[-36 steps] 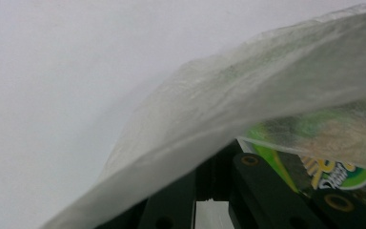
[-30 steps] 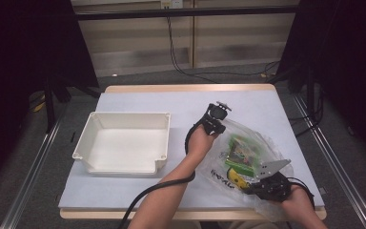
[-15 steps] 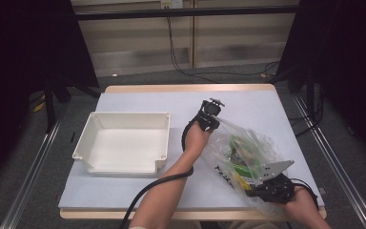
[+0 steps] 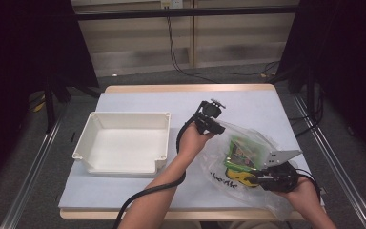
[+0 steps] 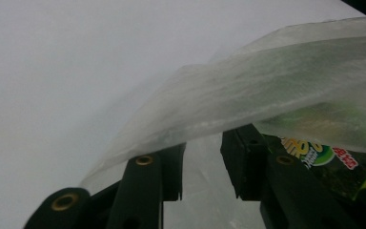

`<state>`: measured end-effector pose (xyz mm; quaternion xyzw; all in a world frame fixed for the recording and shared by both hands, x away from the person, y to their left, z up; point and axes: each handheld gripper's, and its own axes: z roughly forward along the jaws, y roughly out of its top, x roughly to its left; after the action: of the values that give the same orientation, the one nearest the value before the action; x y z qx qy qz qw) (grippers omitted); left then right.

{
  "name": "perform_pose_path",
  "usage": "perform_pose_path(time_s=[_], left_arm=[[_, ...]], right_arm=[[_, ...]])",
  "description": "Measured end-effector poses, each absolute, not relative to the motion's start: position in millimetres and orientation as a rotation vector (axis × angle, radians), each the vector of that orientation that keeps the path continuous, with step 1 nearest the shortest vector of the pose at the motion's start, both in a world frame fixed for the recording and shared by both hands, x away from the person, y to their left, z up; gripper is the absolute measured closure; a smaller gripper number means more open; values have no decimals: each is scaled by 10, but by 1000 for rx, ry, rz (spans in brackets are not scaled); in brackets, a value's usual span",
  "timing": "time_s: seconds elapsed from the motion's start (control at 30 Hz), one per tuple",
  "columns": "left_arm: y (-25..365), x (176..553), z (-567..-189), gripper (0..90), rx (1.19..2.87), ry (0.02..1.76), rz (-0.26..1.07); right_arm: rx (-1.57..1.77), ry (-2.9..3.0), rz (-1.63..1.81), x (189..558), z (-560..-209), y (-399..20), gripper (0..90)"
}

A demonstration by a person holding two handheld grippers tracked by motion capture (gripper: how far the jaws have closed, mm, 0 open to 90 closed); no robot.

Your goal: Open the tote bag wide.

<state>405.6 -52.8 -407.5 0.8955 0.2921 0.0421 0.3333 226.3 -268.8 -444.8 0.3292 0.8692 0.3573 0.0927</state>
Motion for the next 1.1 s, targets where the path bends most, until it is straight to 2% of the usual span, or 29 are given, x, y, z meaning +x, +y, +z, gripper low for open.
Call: perform_pose_path(time_s=[0.2,0.33,0.4,0.63,0.8,1.1], left_arm=[[-513,3911,-3957,642,2354,703,101],[-521,3781,-3911,644,2353,667,80],[-521,3726,-3911,648,2352,652,76],[-532,3570,-4039,679,2369,624,41],[-532,3570,-4198,698,2400,623,31],[-545,3605,-4382,774,2439,657,64]], right_arm=[[1004,2532,1040,2362,-4360,-2683,733],[1013,2514,1044,2406,-4304,-2674,671],[1017,2514,1031,2423,-4293,-2663,674],[1050,2505,931,2569,-4374,-2651,735],[1111,2476,791,2716,-4429,-2717,751],[1172,2363,772,2940,-4400,-2911,846]])
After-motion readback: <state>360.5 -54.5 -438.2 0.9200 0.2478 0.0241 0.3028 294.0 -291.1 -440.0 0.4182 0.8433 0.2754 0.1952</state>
